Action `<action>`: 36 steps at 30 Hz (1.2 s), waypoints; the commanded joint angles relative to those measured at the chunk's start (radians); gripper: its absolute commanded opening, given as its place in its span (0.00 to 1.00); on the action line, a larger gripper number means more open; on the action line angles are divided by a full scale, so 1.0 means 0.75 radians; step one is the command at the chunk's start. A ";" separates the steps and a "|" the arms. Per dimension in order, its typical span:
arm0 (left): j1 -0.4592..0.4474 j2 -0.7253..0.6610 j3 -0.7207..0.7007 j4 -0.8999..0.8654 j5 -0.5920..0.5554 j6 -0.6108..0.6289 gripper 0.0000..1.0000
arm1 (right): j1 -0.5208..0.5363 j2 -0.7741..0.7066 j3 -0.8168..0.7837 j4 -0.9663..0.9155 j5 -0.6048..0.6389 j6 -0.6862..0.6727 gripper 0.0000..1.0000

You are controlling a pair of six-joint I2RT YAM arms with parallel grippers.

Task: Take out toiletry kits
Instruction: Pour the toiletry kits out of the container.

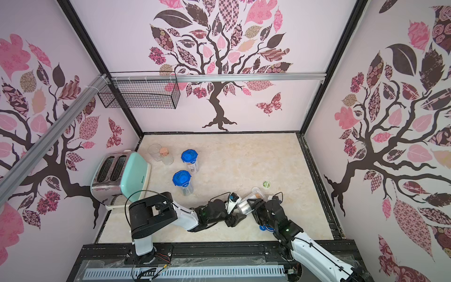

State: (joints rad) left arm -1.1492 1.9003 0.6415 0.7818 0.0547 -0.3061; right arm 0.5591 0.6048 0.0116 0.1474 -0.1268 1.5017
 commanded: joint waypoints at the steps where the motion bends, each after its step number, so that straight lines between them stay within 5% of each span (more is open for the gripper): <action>1: -0.062 -0.035 0.016 0.103 0.022 0.024 0.38 | 0.026 -0.007 -0.023 0.029 -0.165 0.025 0.65; 8: -0.067 -0.131 0.008 0.021 -0.042 0.002 0.17 | 0.027 -0.050 -0.013 -0.025 -0.139 -0.001 0.67; 17: -0.066 -0.270 0.037 -0.210 -0.035 0.002 0.01 | 0.023 -0.138 0.101 -0.290 -0.074 -0.239 0.97; 23: -0.055 -0.326 0.137 -0.487 -0.027 0.028 0.00 | 0.004 -0.102 0.203 -0.436 -0.029 -0.464 0.99; 36: 0.039 -0.384 0.197 -0.654 -0.006 -0.026 0.00 | -0.080 0.066 0.470 -0.724 -0.013 -0.799 1.00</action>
State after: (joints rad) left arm -1.1320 1.6512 0.7582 0.2955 0.0540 -0.3191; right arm 0.5125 0.6430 0.3286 -0.3080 -0.1555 0.9833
